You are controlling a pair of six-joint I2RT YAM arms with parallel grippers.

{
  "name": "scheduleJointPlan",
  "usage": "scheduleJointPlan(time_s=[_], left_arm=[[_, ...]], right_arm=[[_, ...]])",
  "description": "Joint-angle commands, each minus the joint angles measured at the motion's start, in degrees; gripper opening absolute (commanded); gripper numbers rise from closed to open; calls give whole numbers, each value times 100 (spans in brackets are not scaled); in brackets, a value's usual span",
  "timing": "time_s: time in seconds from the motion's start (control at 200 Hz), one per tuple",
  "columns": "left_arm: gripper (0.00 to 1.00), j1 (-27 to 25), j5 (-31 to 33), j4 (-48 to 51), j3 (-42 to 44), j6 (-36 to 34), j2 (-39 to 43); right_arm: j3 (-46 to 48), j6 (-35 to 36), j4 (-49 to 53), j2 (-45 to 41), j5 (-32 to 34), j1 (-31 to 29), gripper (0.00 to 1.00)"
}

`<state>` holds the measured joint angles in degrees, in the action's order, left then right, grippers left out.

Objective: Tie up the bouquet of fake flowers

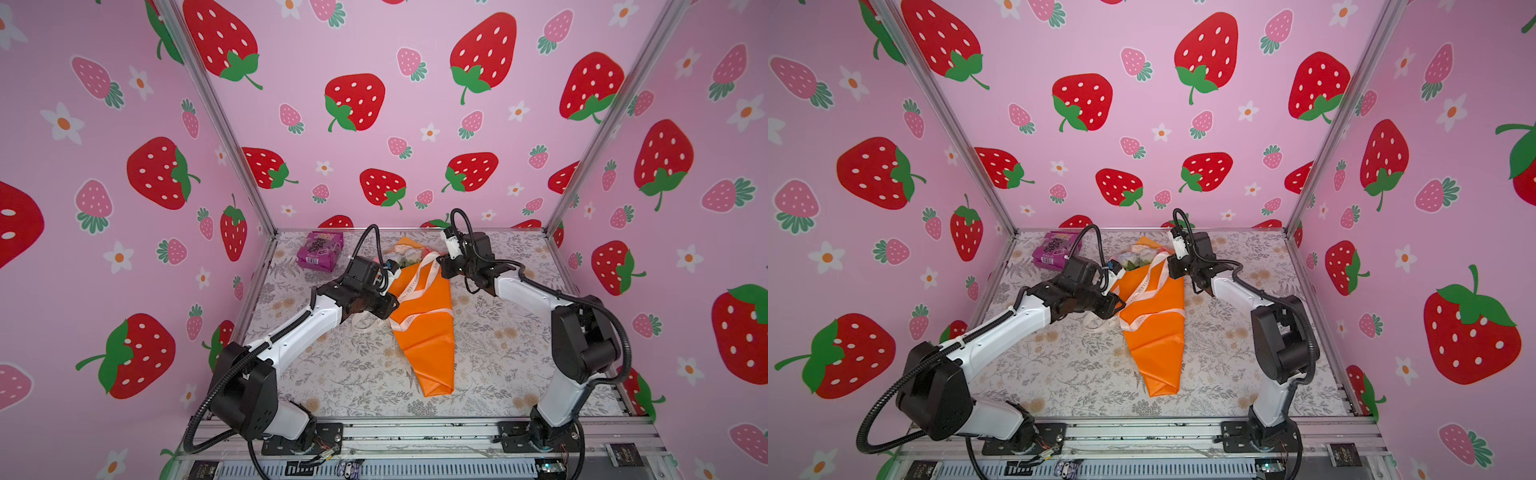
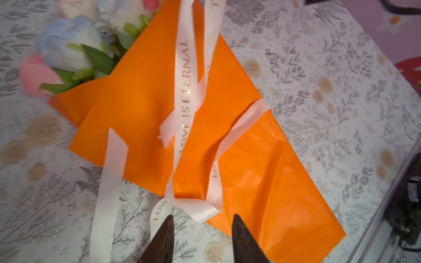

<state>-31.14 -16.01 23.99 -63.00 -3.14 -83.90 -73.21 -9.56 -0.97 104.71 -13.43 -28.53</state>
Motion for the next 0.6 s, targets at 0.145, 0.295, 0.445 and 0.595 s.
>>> scheduleJointPlan(time_s=[0.145, 0.295, 0.445, 0.595], left_arm=[[45, -738, -50, -104, -452, -667, -818], [47, -850, 518, -259, -688, -558, -1353], [50, -909, 1038, -335, -936, -633, -1708], [51, -916, 1448, -263, -1125, -779, -1970]], right_arm=[[-30, -547, 977, 167, -465, 73, 0], [89, -542, 994, 103, -541, 135, 0], [199, -608, 989, 61, -636, 267, 0], [251, -632, 994, 19, -716, 329, 0]])
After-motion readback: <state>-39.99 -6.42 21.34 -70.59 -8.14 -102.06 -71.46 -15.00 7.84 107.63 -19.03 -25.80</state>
